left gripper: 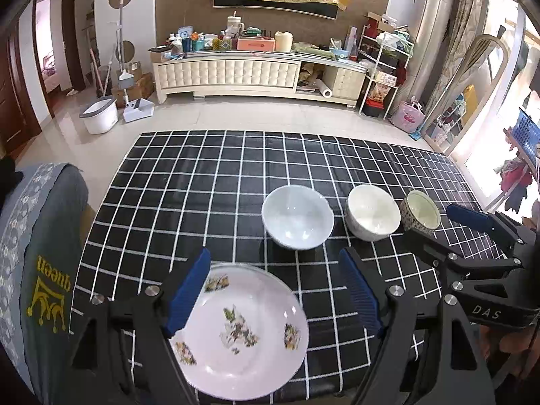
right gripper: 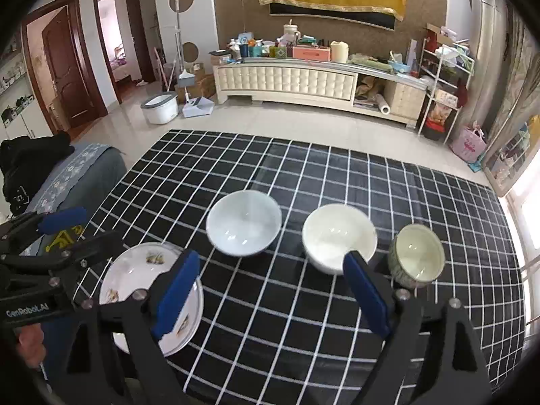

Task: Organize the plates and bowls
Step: 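Move the left gripper toward the white bowl with red emblem, then grasp the rim of the white bowl with red emblem with the left gripper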

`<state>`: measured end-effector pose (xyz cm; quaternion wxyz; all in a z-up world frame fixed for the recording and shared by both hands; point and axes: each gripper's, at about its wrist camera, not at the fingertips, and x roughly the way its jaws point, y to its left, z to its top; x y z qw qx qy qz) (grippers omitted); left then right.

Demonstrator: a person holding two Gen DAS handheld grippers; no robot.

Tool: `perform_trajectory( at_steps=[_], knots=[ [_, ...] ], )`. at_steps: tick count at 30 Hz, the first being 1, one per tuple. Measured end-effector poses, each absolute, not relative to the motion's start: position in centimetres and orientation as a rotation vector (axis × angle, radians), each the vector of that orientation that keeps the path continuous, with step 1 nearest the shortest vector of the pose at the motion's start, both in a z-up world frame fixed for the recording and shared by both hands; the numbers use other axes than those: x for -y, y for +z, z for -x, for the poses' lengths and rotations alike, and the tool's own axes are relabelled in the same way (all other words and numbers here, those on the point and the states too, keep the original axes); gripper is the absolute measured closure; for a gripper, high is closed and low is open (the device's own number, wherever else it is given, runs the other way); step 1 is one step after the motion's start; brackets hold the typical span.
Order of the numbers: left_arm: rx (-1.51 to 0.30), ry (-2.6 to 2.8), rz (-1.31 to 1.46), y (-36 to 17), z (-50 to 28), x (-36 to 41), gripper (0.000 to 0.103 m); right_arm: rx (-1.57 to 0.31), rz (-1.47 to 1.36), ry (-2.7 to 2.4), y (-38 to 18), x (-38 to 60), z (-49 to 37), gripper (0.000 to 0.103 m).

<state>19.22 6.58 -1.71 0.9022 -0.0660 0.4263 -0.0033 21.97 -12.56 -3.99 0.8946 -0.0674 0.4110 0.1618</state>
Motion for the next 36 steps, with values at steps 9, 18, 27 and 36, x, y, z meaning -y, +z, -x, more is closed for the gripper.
perform_trajectory(
  at_steps=[9, 18, 27, 36],
  knots=[
    [-0.951, -0.035, 0.149, -3.6, -25.1, -6.7, 0.026, -0.878, 0.139, 0.341, -5.0, 12.1, -27.2, 0.009],
    [-1.032, -0.009, 0.168, -7.4, -30.8, -7.8, 0.026, -0.958, 0.158, 0.352, -8.7, 11.2, -32.1, 0.009],
    [-1.126, 0.004, 0.169, -12.1, -33.8, -8.7, 0.027, -1.022, 0.197, 0.383, -12.7, 10.0, -34.8, 0.009],
    [-1.232, -0.023, 0.189, -15.4, -34.9, -8.5, 0.077, -1.108, 0.255, 0.439, -15.9, 8.2, -36.2, 0.056]
  ],
)
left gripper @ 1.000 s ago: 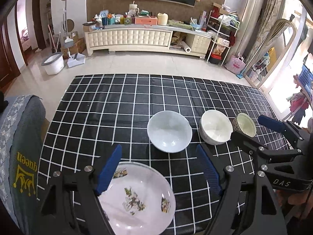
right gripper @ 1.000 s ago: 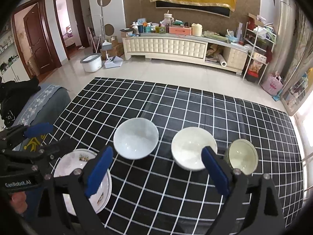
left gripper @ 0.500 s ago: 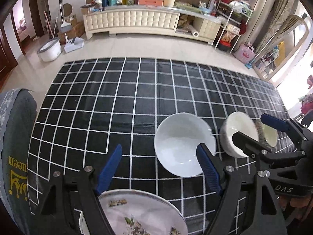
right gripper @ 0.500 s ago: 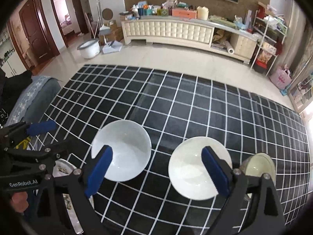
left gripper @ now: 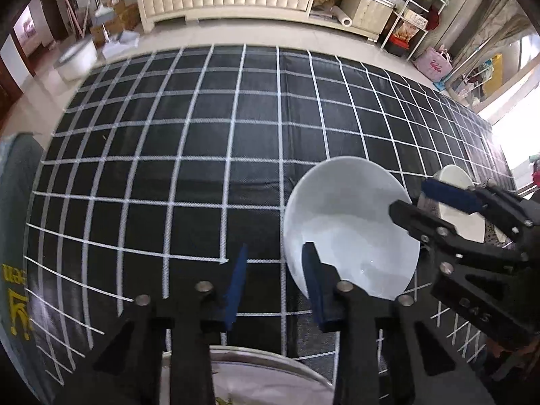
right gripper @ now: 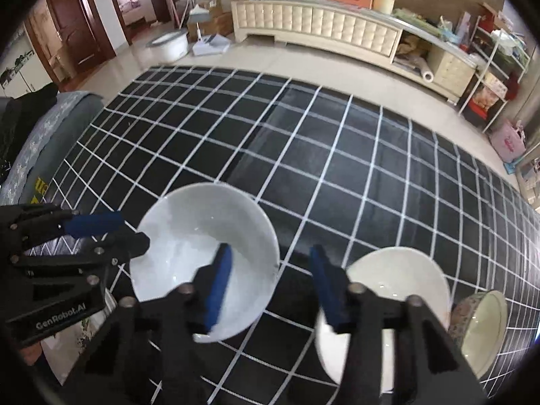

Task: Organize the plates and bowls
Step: 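Grasp the rim of the white bowl with red emblem with the left gripper, then carry the red-emblem bowl over the plate stack and lower it on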

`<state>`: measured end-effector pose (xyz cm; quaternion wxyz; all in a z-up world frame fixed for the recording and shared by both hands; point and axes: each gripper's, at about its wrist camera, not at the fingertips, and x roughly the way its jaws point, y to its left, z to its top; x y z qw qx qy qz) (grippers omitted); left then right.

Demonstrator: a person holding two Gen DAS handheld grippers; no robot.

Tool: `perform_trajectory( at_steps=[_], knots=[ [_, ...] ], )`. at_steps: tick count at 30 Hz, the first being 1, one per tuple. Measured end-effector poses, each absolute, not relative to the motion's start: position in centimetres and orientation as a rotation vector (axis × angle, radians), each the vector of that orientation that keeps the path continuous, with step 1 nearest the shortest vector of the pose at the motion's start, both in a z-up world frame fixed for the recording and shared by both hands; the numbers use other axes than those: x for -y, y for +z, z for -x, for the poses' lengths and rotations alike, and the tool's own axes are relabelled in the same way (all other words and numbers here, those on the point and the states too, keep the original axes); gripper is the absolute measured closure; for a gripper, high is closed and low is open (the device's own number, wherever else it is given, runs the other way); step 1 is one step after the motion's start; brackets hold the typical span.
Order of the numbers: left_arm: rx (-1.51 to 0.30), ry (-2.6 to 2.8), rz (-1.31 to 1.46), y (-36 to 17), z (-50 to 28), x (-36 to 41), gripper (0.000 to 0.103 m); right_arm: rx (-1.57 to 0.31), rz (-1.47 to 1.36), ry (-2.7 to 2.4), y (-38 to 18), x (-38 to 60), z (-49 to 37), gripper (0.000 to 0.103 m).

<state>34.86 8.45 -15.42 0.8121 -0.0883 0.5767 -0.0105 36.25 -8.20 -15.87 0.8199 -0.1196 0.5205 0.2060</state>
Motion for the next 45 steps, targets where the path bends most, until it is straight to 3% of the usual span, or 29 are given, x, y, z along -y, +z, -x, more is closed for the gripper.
perform_trajectory(
  at_steps=[5, 7, 10, 21, 34, 45],
  knots=[
    [-1.242, -0.037, 0.184, -16.0, -34.8, -8.0, 0.083, -1.147, 0.274, 0.413, -17.3, 8.0, -36.4, 0.07],
    [-1.246, -0.046, 0.2, -15.8, -34.7, -7.7, 0.094, -1.155, 0.275, 0.407, -17.7, 8.0, -36.2, 0.076],
    [-1.242, -0.032, 0.164, -15.7, -34.8, -7.0, 0.095, -1.18, 0.262, 0.41, -18.5, 8.0, -36.1, 0.089],
    [-1.225, -0.017, 0.167, -14.6, -33.6, -6.3, 0.096, -1.157, 0.168, 0.389, -17.7, 8.7, -35.1, 0.092],
    [-1.153, -0.063, 0.157, -9.2, -27.8, -3.8, 0.096, -1.096, 0.089, 0.337, -12.8, 11.3, -29.0, 0.092],
    [-1.184, -0.106, 0.144, -10.6, -23.0, -0.9, 0.096, -1.118, 0.044, 0.283, -13.3, 14.0, -23.4, 0.092]
  ],
)
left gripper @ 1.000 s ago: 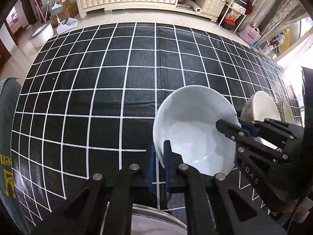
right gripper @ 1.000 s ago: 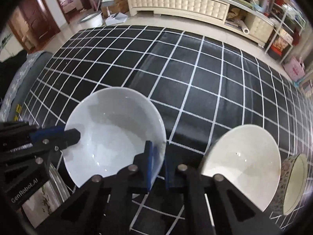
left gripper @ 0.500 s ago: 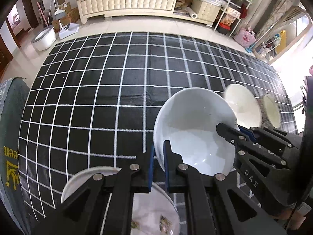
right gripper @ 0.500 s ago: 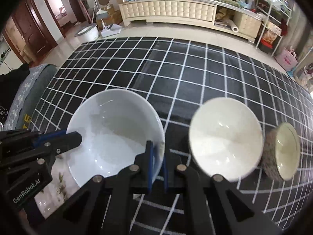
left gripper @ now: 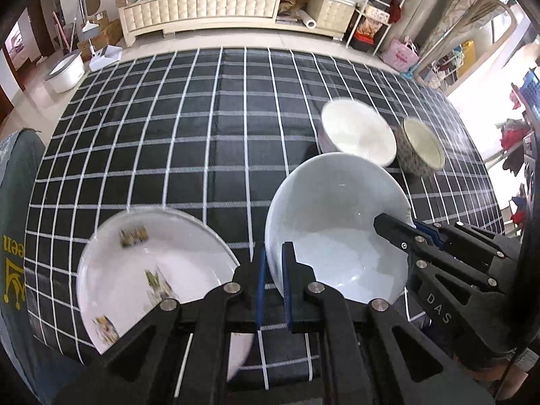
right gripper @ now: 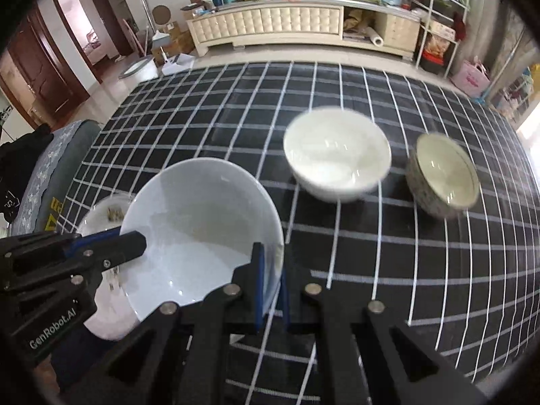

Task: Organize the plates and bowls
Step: 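Carry the red-emblem bowl over the plate stack and lower it on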

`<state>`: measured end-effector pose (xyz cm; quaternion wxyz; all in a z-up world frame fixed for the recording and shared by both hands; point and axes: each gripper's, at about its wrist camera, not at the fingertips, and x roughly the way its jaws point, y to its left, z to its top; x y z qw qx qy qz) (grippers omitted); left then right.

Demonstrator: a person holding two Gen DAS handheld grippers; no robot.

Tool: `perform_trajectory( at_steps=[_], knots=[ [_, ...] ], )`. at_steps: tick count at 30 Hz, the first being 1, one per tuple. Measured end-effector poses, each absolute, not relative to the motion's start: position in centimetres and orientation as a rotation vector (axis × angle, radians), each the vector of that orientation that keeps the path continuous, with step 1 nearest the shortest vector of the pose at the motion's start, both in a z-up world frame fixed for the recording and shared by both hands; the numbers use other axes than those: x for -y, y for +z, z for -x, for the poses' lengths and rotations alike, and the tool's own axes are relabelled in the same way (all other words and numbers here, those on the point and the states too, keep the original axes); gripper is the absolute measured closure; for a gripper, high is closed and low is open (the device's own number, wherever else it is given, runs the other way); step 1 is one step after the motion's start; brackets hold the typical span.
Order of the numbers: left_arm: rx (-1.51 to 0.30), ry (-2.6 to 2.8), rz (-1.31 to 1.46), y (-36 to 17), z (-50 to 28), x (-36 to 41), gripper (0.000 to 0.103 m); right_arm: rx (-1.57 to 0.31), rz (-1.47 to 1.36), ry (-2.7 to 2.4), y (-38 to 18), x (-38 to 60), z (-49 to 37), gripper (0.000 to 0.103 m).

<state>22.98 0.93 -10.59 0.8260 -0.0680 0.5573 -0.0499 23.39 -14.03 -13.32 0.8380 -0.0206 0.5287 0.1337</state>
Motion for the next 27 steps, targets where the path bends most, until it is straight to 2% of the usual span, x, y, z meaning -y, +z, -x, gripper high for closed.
perform_trajectory(
  at_steps=[8, 27],
  knots=[
    [-1.236, -0.146, 0.136, -13.4, -21.2, 0.7, 0.096, -1.167, 0.005, 0.242, -15.5, 15.7, -21.4, 0.092],
    [-1.282, -0.161, 0.125, -16.0, -20.9, 2.1, 0.096, -1.238, -0.055, 0.206, -18.6, 17.2, -19.2, 0.092]
  ],
)
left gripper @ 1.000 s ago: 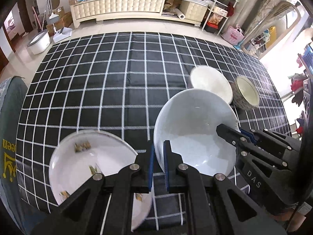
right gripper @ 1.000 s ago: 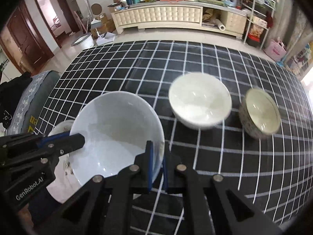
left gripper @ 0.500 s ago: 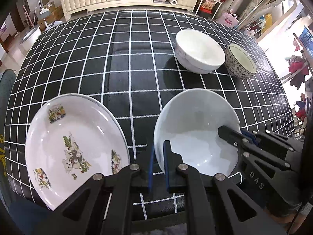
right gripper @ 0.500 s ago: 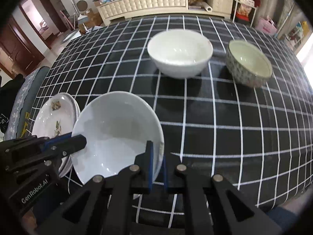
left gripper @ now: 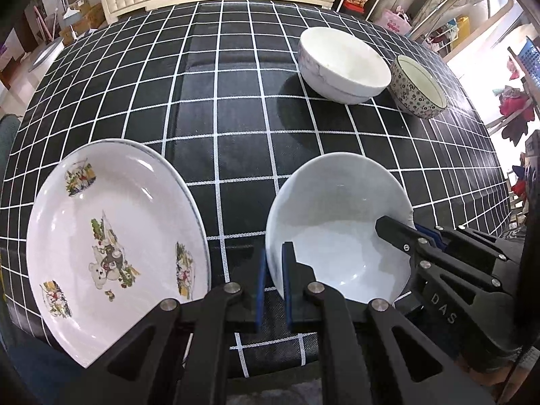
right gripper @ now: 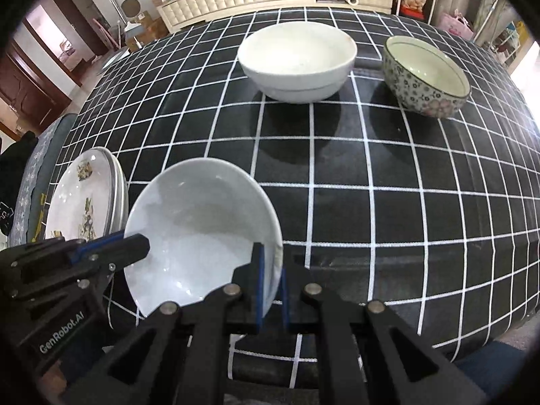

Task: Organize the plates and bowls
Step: 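Carry the red-emblem bowl over the plate stack and lower it on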

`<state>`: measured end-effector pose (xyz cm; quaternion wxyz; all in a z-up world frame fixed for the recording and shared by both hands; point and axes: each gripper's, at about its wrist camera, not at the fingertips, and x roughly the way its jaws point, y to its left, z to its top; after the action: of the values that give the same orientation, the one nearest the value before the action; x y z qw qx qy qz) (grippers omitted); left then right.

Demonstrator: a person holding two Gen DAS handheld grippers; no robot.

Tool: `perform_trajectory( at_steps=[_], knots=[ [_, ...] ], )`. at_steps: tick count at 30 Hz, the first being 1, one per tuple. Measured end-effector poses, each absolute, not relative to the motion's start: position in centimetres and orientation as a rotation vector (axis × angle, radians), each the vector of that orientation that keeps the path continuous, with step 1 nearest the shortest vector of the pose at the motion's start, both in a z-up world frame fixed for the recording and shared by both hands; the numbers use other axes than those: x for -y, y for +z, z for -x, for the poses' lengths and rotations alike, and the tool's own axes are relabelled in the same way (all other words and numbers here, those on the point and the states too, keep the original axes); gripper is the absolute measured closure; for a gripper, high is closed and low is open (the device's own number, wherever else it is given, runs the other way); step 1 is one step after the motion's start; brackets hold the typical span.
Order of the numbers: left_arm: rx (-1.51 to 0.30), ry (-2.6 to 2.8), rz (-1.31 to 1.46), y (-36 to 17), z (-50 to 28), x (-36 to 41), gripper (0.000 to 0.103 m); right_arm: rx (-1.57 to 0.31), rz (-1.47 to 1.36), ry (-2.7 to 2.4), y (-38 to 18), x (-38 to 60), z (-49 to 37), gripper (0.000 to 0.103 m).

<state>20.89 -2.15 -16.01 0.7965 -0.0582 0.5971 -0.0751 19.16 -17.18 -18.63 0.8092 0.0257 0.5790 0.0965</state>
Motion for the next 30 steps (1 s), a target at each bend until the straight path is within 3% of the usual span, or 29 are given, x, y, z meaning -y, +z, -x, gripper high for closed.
perform_trajectory(
  at_steps=[15, 18, 20, 25, 30],
  knots=[
    [-1.236, -0.161, 0.088, -14.6, -21.0, 2.0, 0.095, -1.224, -0.055, 0.207, -17.9, 18.0, -19.5, 0.091],
    [-1.213, -0.155, 0.078, -13.6, -21.1, 1.8, 0.086, -1.224, -0.062, 0.214, -17.8, 18.2, -19.7, 0.09],
    [-1.198, -0.154, 0.072, -13.0, -21.2, 1.6, 0.086, -1.209, -0.064, 0.218, -17.3, 18.4, -19.6, 0.09],
    [-1.175, -0.163, 0.061, -11.8, -21.4, 1.5, 0.083, -1.187, -0.031, 0.199, -16.1, 19.0, -19.8, 0.074],
    [-1.128, -0.156, 0.047, -10.1, -22.0, 1.7, 0.083, -1.151, -0.025, 0.196, -14.5, 19.9, -20.2, 0.07]
  ],
)
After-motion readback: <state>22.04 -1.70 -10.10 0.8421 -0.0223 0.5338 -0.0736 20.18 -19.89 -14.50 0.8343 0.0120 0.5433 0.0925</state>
